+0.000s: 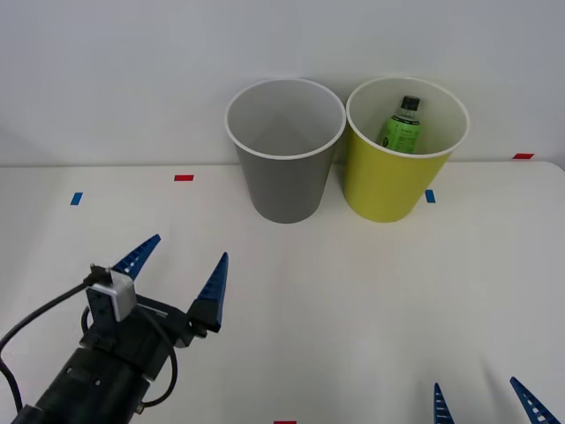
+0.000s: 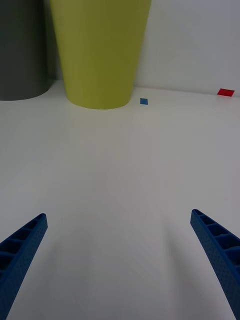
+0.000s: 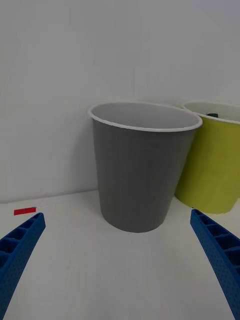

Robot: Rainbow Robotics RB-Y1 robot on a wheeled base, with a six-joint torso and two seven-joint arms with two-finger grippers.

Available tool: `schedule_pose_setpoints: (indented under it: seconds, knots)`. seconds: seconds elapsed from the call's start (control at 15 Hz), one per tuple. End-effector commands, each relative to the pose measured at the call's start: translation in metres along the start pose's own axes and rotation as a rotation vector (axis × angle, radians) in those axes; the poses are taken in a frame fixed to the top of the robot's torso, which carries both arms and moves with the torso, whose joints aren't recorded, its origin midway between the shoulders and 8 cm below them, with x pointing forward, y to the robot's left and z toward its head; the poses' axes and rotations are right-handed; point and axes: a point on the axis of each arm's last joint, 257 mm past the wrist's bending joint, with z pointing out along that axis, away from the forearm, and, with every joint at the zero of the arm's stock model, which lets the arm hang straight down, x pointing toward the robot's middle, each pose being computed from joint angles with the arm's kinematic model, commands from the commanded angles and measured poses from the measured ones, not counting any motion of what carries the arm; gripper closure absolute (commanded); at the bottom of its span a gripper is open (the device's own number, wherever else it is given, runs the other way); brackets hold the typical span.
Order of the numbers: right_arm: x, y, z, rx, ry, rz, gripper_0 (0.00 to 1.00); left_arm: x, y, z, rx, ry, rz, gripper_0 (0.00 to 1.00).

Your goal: Put cans in the gray bin and PET bottles in the light green bin.

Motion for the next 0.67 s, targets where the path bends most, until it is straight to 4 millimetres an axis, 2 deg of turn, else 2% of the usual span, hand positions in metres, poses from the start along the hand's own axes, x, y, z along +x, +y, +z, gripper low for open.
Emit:
schedule_pose_setpoints:
  seconds: [0.07,0.27,0.67]
  knots:
    - [0.000,0.000,0.000,0.000,0.000,0.000,0.00,0.050,0.000,-0.020,-0.015,0.086,-0.017,0.00]
    - [0.000,0.000,0.000,0.000,0.000,0.000,0.00,0.078,0.003,-0.046,-0.055,0.131,-0.016,0.00]
    - [0.000,0.000,0.000,0.000,0.000,0.000,0.00,0.114,0.012,-0.088,-0.086,0.147,0.095,0.00]
